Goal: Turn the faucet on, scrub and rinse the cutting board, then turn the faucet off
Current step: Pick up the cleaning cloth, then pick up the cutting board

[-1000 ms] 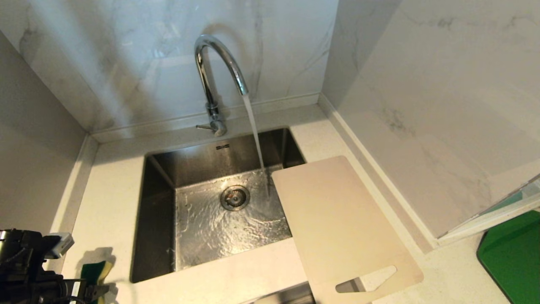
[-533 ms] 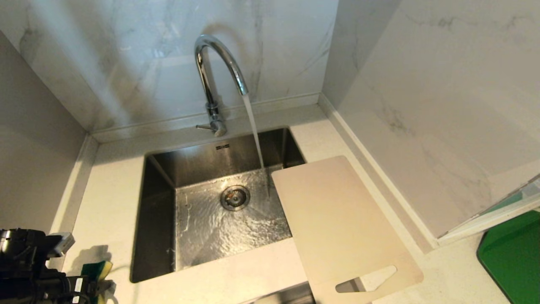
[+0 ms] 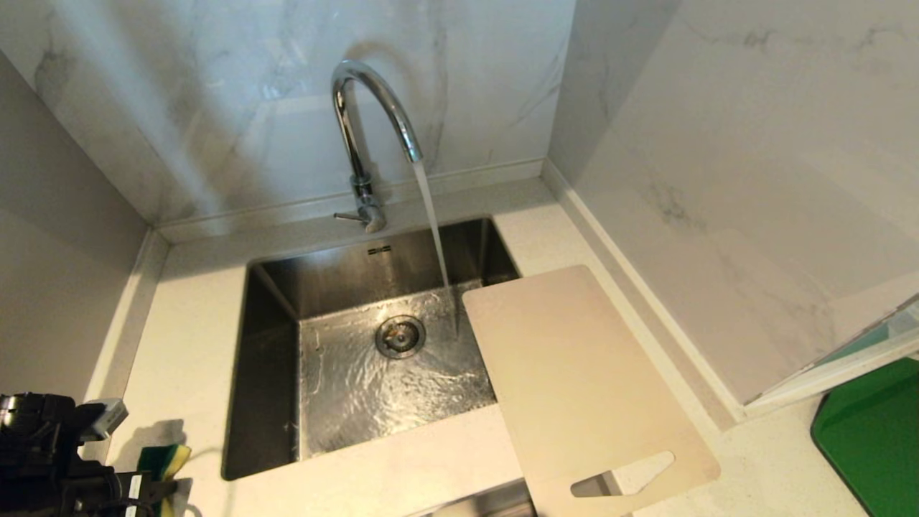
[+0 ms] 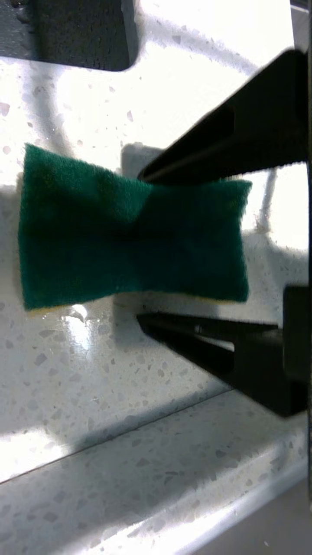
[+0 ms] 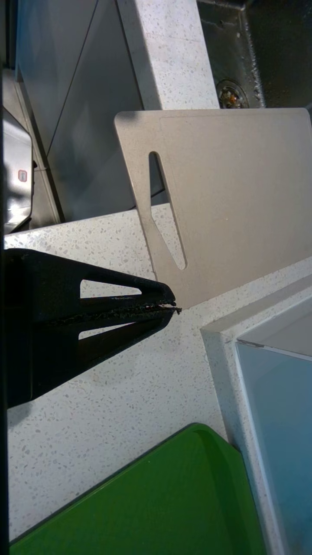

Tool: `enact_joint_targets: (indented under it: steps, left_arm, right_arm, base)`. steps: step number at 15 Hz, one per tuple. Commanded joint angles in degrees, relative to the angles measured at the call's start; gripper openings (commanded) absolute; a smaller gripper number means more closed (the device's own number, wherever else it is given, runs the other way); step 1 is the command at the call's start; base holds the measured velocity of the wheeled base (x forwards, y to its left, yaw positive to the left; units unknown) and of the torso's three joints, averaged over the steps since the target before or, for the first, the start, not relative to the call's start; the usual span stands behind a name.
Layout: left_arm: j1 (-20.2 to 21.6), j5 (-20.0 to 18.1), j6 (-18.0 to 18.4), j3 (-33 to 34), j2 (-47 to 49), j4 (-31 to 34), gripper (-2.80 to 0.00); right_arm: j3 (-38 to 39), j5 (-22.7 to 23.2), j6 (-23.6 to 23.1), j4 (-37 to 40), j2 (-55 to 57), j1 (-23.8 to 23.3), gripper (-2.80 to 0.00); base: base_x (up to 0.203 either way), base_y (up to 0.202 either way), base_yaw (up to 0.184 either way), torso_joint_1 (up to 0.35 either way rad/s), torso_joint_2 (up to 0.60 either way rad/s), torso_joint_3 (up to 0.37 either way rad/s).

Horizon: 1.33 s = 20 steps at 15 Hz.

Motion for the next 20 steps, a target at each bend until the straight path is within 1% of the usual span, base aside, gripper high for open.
enact_joint_targets:
  steps: [1, 7, 9, 13, 15, 16, 20]
  left_arm:
    - [0.10, 0.11, -0.09, 0.02, 0.52, -0.80, -2.80]
    - [0.10, 0.30, 0.00, -0.42, 0.14, -1.16, -2.80]
    - [0.02, 0.25, 0.09, -0.26, -0.90, -2.52, -2.80]
    - [-0.25, 0.30, 0.41, -0.45, -9.21, -2.02, -2.80]
    - [-0.22, 0.81, 1.67, -1.74, -14.26, 0.71, -2.80]
    - [-0.19, 1.05, 2.18, -3.24, -17.27, 3.57, -2.80]
    - [0.00, 1.15, 2.64, -16.06, -28.81, 22.98, -2.80]
  right_arm:
    - [0.00, 0.02, 0.05, -0.04, 0.09, 0.02, -2.80]
    - [0.00, 0.02, 0.05, -0.04, 0.09, 0.02, -2.80]
    - [0.00, 0.02, 0.05, -0.04, 0.09, 0.02, -2.80]
    - [0.00, 0.02, 0.05, -0.04, 0.09, 0.02, -2.80]
    - [0.00, 0.02, -0.03, -0.04, 0.09, 0.02, -2.80]
    - [0.00, 0.02, 0.05, -0.04, 0.09, 0.02, -2.80]
    - [0.00, 0.02, 0.05, -0.04, 0.09, 0.02, -2.80]
  base:
    - [0.000, 0.000, 0.000, 0.000, 0.00, 0.000]
    - [0.000, 0.000, 0.000, 0.000, 0.00, 0.000]
    - [0.000, 0.000, 0.000, 0.000, 0.00, 0.000]
    - [0.000, 0.000, 0.000, 0.000, 0.00, 0.000]
    - [0.000, 0.000, 0.000, 0.000, 0.00, 0.000]
    - [0.000, 0.000, 0.000, 0.000, 0.00, 0.000]
    - [0.000, 0.000, 0.000, 0.000, 0.00, 0.000]
